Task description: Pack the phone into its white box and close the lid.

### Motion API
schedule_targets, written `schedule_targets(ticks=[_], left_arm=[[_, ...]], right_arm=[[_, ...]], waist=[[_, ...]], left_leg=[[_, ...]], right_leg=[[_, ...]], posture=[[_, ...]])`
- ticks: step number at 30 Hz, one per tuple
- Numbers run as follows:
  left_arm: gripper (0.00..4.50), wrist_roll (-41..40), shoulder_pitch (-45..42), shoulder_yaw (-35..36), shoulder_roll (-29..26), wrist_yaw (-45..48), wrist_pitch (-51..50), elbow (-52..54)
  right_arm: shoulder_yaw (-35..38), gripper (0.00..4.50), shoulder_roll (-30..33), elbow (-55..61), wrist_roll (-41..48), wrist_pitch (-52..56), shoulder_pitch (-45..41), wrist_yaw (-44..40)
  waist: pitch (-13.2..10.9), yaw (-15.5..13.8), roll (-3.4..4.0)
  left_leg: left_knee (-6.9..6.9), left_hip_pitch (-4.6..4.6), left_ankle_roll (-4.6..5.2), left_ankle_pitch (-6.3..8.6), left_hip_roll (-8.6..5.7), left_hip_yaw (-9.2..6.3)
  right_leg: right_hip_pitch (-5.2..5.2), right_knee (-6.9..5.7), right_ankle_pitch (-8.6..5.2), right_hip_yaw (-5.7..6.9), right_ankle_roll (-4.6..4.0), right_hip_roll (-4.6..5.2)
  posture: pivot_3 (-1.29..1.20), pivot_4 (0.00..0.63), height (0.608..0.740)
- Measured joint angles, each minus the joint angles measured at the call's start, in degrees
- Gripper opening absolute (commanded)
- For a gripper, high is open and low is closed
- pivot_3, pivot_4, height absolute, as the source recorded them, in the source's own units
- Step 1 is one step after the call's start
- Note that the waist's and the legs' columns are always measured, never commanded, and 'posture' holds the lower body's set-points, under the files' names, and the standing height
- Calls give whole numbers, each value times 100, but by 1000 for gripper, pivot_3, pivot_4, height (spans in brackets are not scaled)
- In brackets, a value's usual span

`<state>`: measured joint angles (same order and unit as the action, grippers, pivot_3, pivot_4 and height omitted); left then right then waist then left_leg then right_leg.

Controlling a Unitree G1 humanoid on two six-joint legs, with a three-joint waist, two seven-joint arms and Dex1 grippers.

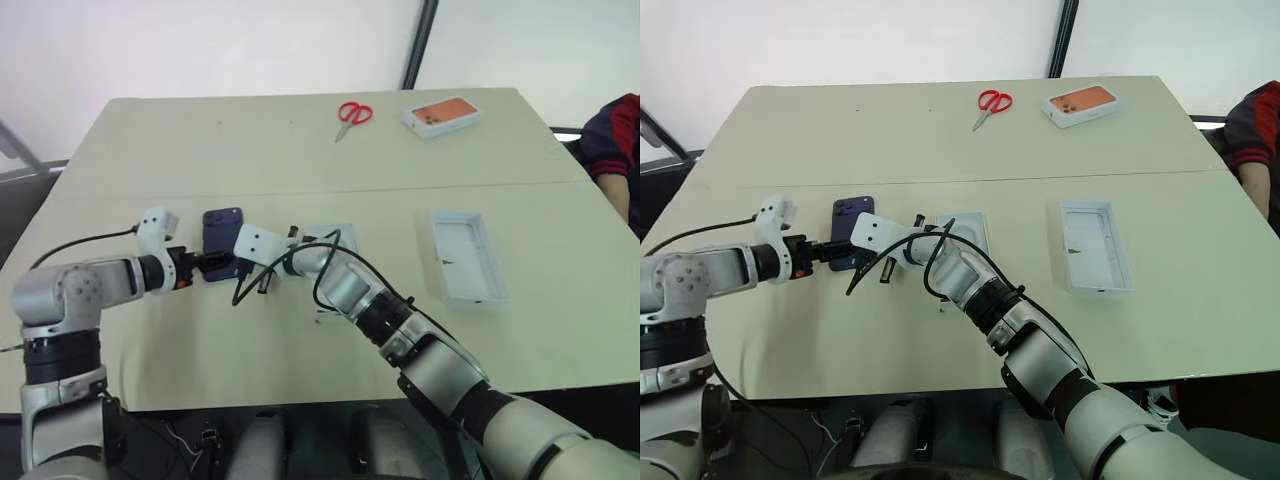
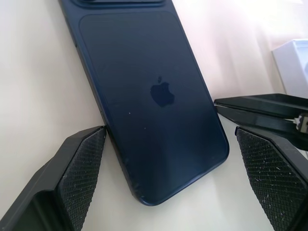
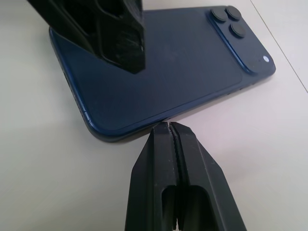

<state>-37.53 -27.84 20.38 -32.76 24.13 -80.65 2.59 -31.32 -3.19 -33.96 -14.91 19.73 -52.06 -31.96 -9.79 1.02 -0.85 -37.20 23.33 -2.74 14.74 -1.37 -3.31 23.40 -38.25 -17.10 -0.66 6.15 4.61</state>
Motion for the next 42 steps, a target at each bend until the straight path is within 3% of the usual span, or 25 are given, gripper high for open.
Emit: schedule_targets(ticks=[18,42], left_arm=[[4500,75,-457,1457,1328,-627,-663,-177],[4500,64,-526,1524,1458,-791,-270,-380]], right_arm=[[82,40,181,350,-233,-47,282,-104],[-68,40,150,689,-292,-154,515,-376]], waist=[[9,-25,-4],[9,28,-5]], left_leg=[[-2,-6,-3,-1,-5,-7],[4,-8,-17,-8,3,-7]], right_leg=[[-12,2,0,5,0,4],[-6,1,0,3,0,-5]], posture=[[0,150,740],[0,150,740]])
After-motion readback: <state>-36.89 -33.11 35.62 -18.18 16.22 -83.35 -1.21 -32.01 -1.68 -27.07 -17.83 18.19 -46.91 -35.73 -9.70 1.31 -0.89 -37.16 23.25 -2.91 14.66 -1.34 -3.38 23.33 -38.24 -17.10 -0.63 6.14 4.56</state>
